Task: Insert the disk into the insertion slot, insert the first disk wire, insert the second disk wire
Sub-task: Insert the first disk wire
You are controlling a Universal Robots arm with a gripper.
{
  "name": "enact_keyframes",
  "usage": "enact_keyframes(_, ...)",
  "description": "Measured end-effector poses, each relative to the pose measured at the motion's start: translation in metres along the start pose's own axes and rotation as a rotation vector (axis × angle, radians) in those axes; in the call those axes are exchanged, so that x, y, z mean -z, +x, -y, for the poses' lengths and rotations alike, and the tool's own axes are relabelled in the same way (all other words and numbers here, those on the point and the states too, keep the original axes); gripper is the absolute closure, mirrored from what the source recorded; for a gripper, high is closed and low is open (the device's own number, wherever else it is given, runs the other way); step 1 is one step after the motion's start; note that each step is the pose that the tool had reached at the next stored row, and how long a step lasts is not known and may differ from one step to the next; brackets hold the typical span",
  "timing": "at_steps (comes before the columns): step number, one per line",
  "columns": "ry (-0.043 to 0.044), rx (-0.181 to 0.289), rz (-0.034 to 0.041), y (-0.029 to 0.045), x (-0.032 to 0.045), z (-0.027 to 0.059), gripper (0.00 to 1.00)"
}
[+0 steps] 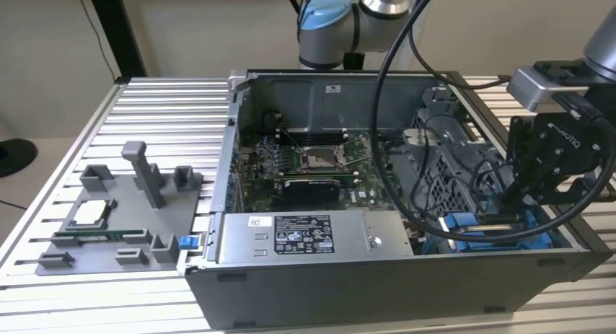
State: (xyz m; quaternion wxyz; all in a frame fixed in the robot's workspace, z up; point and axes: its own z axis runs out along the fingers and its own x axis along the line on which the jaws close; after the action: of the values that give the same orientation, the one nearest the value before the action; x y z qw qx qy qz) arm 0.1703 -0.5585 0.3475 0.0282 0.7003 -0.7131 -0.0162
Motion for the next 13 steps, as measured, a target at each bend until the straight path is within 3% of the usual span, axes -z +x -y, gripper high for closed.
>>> enact_keyframes(5, 0.0031, 0.000, -0.0014, 0.0000, 0.0001, -0.0012, 1.00)
enact_keyframes(9, 0.0073, 0.001, -0.0137, 0.0000, 0.0002, -0.0014, 1.00)
enact_keyframes(13, 0.0125, 0.012, -0.0171, 0.0003, 0.0001, -0.0022, 1.00)
